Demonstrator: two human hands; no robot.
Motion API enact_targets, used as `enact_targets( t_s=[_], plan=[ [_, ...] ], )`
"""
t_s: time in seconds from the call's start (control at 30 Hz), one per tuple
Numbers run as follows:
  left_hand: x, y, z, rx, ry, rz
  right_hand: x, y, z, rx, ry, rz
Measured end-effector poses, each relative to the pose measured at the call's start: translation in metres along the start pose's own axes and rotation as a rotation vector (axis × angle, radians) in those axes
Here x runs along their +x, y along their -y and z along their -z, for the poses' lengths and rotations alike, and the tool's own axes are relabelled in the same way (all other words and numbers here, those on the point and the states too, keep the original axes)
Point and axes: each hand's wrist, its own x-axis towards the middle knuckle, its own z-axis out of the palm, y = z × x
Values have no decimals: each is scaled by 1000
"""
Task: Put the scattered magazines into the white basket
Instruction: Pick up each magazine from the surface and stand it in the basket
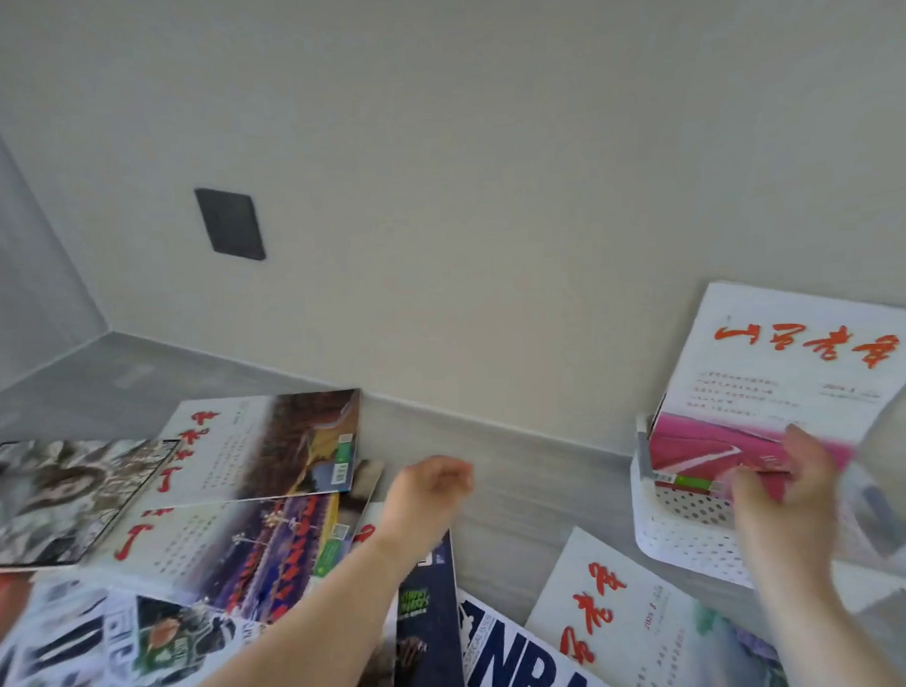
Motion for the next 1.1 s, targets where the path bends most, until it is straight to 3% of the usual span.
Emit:
enact_targets(
  t_s=[0.3,0.47,0.6,0.73,0.9,1.1],
  plan=[
    [-54,130,166,142,-391,261,-163,20,-125,-486,669,317],
    [-50,166,222,192,-390,291,-240,26,-195,-565,989,373],
    [-43,182,252,321,-342,246,-271,23,-235,-676,1040,461],
    [-30,191,287,647,-330,125,-284,6,-246,-825,1028,480],
    [-16,211,325,850,31,162,-290,2,-248,-918,985,504],
    [-6,226,355,1093,182,-12,-295,2,-250,-963,972,465]
  ],
)
